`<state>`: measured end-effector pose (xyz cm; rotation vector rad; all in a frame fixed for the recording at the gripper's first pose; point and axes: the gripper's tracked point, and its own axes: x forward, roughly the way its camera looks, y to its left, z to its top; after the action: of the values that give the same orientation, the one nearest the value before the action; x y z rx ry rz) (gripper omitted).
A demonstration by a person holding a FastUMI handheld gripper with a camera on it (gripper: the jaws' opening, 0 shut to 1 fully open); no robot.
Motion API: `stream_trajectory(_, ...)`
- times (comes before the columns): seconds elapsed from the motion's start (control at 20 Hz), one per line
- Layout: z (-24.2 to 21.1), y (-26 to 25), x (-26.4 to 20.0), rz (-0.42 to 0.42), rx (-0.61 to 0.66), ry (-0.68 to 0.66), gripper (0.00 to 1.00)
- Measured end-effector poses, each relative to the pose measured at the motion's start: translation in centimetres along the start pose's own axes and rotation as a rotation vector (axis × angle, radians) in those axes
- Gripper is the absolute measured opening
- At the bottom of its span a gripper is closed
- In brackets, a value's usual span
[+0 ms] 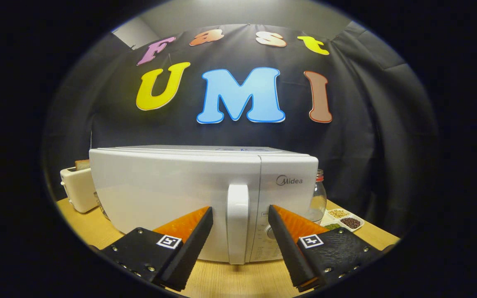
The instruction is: Open the microwave, put the food inside, and close the microwave door.
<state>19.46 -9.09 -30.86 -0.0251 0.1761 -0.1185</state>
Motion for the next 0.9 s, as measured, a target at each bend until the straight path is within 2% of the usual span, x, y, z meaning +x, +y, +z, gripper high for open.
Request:
stream_trajectory(0.05, -0.01, -0.18, 0.07, -0.014, 0.002, 0.0, 0.86)
stream_trajectory(0.1, 0.0, -0.12, 0.1, -0.016, 0.009, -0.001, 0.77)
stream_trajectory(0.15, 0.3, 0.05, 0.05, -0.009, 0.014, -0.011, 0.73)
stream_trajectory(0.2, 0.45, -0.32, 0.26, -0.015, 0.017, -0.013, 0.73)
stream_trajectory(0.25, 0.36, -0.07, 0.34, -0.01, 0.033, 0.0, 0.39)
stream_trajectory(0.4, 0.35, 0.08, 0.3, -0.02, 0.021, 0.0, 0.27)
stream_trajectory(0.5, 0.45, 0.14, -0.17, -0.015, 0.029, 0.016, 0.27)
stream_trajectory(0.55, 0.43, 0.13, -0.03, -0.017, 0.036, 0.018, 0.19)
stream_trajectory(0.6, 0.39, 0.03, -0.15, -0.016, 0.04, 0.023, 0.18)
stream_trajectory(0.65, 0.28, 0.13, -0.14, -0.015, 0.046, 0.025, 0.13)
stream_trajectory(0.9, 0.48, 0.31, -0.26, 0.031, 0.051, 0.019, 0.13)
